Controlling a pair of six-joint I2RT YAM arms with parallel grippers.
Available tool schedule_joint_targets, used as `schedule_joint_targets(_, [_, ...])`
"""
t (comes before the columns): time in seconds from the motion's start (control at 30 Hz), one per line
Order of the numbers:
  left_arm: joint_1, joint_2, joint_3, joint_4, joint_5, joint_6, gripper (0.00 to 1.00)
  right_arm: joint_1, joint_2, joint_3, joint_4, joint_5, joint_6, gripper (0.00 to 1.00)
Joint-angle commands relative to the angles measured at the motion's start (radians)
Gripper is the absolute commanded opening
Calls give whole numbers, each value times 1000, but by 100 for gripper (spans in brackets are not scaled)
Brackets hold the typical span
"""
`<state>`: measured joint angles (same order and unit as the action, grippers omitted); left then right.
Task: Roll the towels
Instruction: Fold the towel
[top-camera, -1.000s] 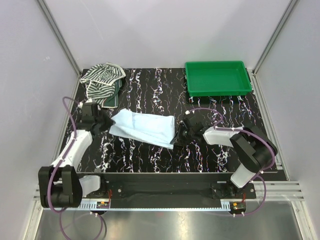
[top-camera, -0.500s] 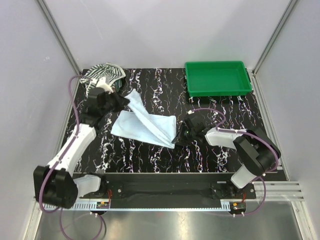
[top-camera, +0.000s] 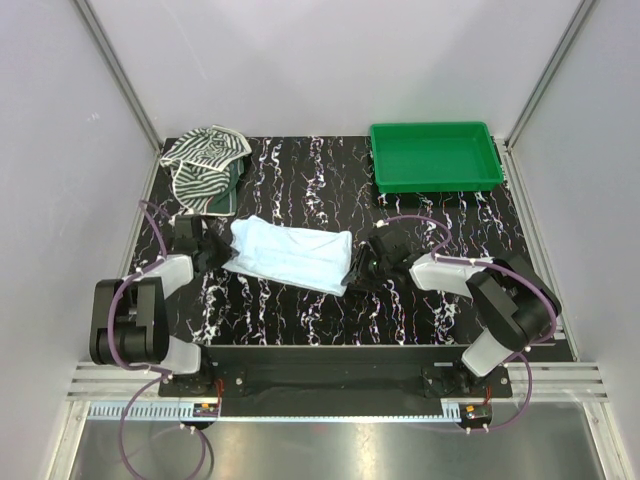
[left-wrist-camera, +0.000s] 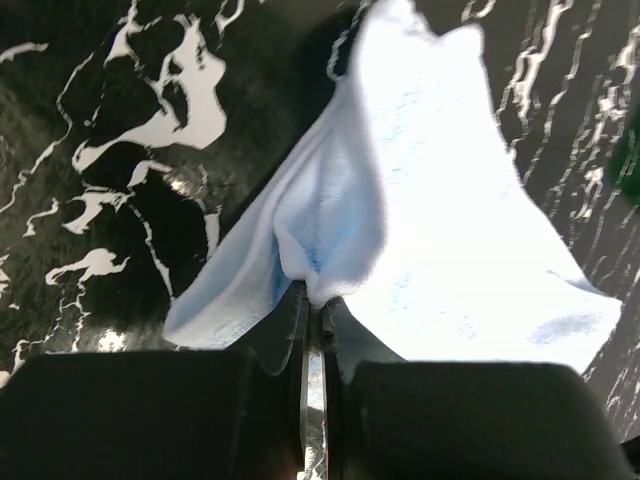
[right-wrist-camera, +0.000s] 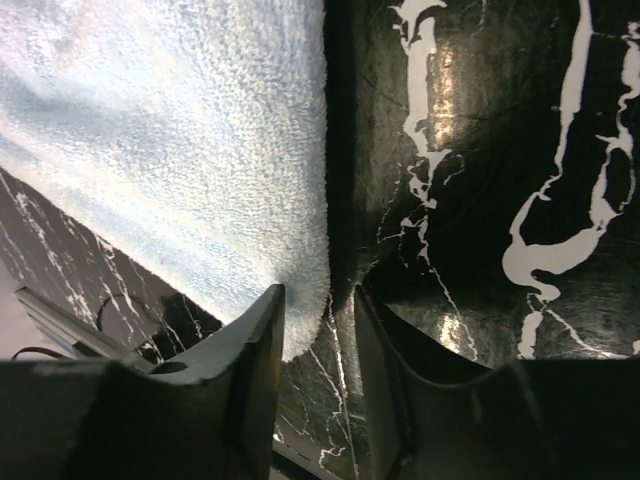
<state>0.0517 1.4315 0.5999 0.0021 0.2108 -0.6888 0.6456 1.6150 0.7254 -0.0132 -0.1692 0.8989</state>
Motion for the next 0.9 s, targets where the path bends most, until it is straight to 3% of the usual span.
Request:
schedule_joint_targets(0.0, [11, -8, 5, 13, -42, -14, 18, -6, 11, 6, -48, 48, -8, 43])
schedule_joint_targets(0.1, [13, -20, -17, 3, -82, -20, 48, -6, 10, 2, -50, 48, -6, 48])
schedule_joint_targets(0.13, [14, -26, -23, 1, -88, -21, 52, -6, 10, 0, -53, 51, -6, 49])
schedule_joint_targets(0.27, [14, -49, -35, 1, -100, -25, 63, -6, 2, -3, -60, 53, -8, 50])
schedule_joint_targets(0.47, [16, -127, -61, -157, -189, -54, 62, -6, -1, -12, -60, 56, -6, 51])
schedule_joint_targets(0.63, [16, -225, -81, -206, -162, -64, 63, -4, 29, -17, -31, 43, 8, 51])
schedule_joint_targets(0.67, [16, -250, -87, -211, -156, -72, 68, -6, 32, -18, -27, 40, 8, 51])
schedule_joint_targets(0.7, [17, -278, -98, -212, -146, -78, 86, -4, 34, -20, -22, 40, 11, 51])
schedule_joint_targets(0.73, [17, -310, -98, -223, -143, -80, 95, -4, 37, -23, -15, 37, 12, 51])
schedule_joint_targets(0.87, [17, -413, -71, -316, -169, -75, 99, -6, 31, -20, -21, 40, 9, 51])
